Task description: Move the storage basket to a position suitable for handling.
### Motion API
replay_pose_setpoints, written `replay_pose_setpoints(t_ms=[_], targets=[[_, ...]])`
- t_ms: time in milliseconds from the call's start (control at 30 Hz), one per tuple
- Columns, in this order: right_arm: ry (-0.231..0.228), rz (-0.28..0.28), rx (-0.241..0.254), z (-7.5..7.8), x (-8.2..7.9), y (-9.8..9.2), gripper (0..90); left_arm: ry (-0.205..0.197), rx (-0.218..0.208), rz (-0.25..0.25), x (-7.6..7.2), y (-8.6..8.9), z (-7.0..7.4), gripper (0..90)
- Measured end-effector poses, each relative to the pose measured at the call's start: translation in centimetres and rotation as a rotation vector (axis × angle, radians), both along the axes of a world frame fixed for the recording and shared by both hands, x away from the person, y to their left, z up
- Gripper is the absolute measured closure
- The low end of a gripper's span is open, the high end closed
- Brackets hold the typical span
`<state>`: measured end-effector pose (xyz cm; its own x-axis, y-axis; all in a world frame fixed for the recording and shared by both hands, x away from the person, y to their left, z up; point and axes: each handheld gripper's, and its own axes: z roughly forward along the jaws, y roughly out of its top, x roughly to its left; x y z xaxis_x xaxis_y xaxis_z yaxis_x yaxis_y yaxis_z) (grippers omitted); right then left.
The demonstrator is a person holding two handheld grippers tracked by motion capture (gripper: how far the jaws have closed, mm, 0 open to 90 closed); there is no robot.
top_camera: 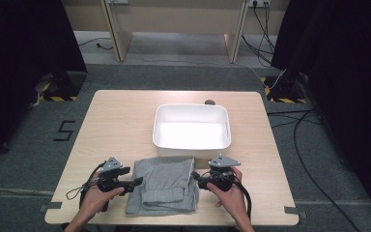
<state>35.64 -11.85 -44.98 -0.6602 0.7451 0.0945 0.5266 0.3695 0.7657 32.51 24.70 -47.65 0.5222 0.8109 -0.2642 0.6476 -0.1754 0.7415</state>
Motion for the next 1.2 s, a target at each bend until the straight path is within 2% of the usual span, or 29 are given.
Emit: replay_pose_setpoints(t_ms=[33, 67, 100, 133, 200, 267, 367, 467, 533, 600, 733, 767, 867, 1067, 1200], targets=[[0.002, 0.007, 0.008, 0.0, 0.1, 0.3, 25.2, 0.002, -0.018, 0.002, -0.2, -0.2, 0.1, 23.7], [0.002, 0.007, 0.008, 0.0, 0.1, 0.3, 25.2, 0.002, -0.018, 0.002, -0.2, -0.2, 0.1, 22.5], [0.011, 0.018, 0.02, 0.0, 0.1, 0.7, 25.2, 0.009, -0.044, -0.003, -0.5, -0.5, 0.1, 22.5], [0.008, 0.043, 0.035, 0.1, 0.2, 1.7, 25.1, 0.008, -0.038, -0.011, -0.7, -1.0, 0.1, 21.8], [0.0, 0.058, 0.008, -0.1, 0.3, 2.5, 25.0, 0.005, -0.027, -0.017, -0.8, -1.3, 0.0, 21.8], [0.004, 0.075, -0.011, -0.6, 0.3, 3.2, 25.0, 0.01, 0.016, -0.035, -0.9, -2.0, -0.6, 23.1], [0.046, 0.077, -0.04, -2.1, 0.6, 3.8, 25.7, 0.019, 0.054, -0.051, -1.2, -2.6, -1.4, 29.4], [0.081, 0.083, -0.058, -3.3, 0.5, 4.2, 29.6, -0.018, 0.103, -0.06, -1.7, -3.0, -1.3, 34.1], [0.063, 0.083, -0.07, -3.5, 0.1, 4.4, 31.7, -0.031, 0.114, -0.067, -2.0, -3.2, -1.3, 39.5], [0.059, 0.093, -0.075, -3.3, -0.2, 4.4, 34.1, -0.04, 0.127, -0.079, -2.4, -3.3, -1.3, 42.9], [0.063, 0.102, -0.072, -3.3, -1.1, 4.2, 34.1, -0.035, 0.126, -0.104, -3.0, -3.4, -1.2, 43.7], [0.07, 0.108, -0.061, -3.4, -1.7, 3.8, 33.9, -0.039, 0.129, -0.106, -3.3, -3.5, -1.2, 43.7], [0.082, 0.106, -0.041, -3.4, -2.2, 3.3, 33.4, -0.048, 0.132, -0.114, -4.0, -3.7, -1.3, 43.7], [0.092, 0.107, -0.054, -3.3, -2.8, 2.9, 33.8, -0.041, 0.122, -0.108, -3.9, -3.9, -1.3, 43.5], [0.108, 0.107, -0.038, -3.4, -2.9, 2.3, 33.1, -0.047, 0.132, -0.117, -3.9, -4.6, -1.3, 43.7]])
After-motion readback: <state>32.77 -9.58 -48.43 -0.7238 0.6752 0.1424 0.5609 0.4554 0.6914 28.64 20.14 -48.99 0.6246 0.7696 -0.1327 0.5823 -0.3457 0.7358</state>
